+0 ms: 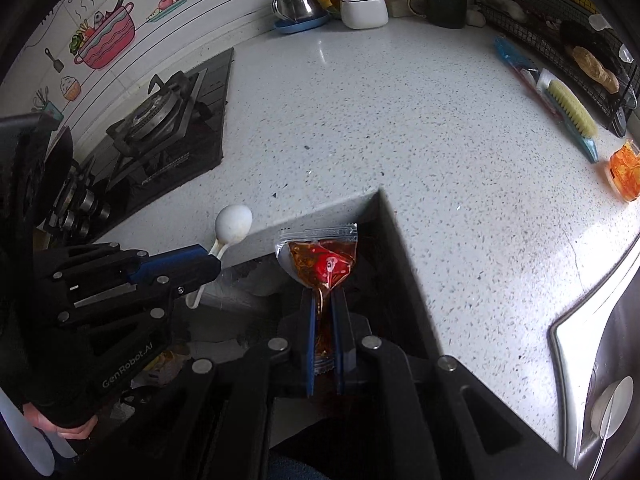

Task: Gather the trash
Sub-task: 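Carry the spoon and red sauce packet down over the red bin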

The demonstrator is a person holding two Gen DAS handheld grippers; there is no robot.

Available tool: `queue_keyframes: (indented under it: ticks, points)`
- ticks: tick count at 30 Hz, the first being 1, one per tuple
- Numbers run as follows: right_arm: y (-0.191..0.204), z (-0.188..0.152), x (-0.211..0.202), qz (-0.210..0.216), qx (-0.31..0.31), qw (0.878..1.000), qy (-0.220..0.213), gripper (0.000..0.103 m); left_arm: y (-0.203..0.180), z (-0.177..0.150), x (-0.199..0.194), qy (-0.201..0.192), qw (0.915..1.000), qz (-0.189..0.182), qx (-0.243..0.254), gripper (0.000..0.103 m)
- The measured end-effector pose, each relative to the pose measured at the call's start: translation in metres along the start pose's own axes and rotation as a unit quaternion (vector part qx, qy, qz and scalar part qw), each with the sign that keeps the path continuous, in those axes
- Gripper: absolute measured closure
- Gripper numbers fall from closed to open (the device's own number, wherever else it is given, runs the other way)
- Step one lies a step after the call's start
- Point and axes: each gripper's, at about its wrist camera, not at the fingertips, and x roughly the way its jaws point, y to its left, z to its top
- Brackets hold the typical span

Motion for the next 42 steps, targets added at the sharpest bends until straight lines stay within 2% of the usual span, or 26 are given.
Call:
queue_keyframes:
  ticks: [5,10,12,19,23,29,32,35,42]
  points:
    - [0.014,-0.033,0.005,0.000,-0.018,1.000,0.012,0.097,0.003,-0.041,-0.001,0.016,0.9997,0.013,-0.011,0.095]
    - [0.021,-0.060,0.021,0.002,-0.023,0.999,0.031,0.097,0.004,-0.078,0.015,0.035,0.9989,0.018,-0.025,0.095]
    - [0.021,-0.070,0.033,0.002,-0.026,0.999,0.039,0.097,0.003,-0.089,0.027,0.043,0.9984,0.026,-0.026,0.095]
    - [0.009,-0.100,0.077,-0.006,-0.036,0.996,0.083,0.097,0.004,-0.119,0.082,0.077,0.9960,0.012,-0.044,0.095]
    - [0.001,-0.107,0.120,-0.011,-0.042,0.994,0.105,0.097,0.009,-0.132,0.124,0.094,0.9940,0.016,-0.054,0.095]
    - [-0.019,-0.119,0.175,-0.015,-0.038,0.993,0.113,0.097,0.014,-0.140,0.190,0.112,0.9908,-0.010,-0.075,0.095]
    - [-0.035,-0.126,0.202,-0.019,-0.026,0.992,0.125,0.097,0.011,-0.142,0.219,0.123,0.9906,0.003,-0.058,0.095]
    - [-0.048,-0.132,0.223,-0.025,-0.018,0.992,0.126,0.097,0.009,-0.143,0.242,0.124,0.9912,-0.008,-0.047,0.095]
    - [-0.066,-0.146,0.259,-0.033,-0.005,0.991,0.131,0.097,0.007,-0.144,0.290,0.135,0.9901,-0.004,-0.039,0.095]
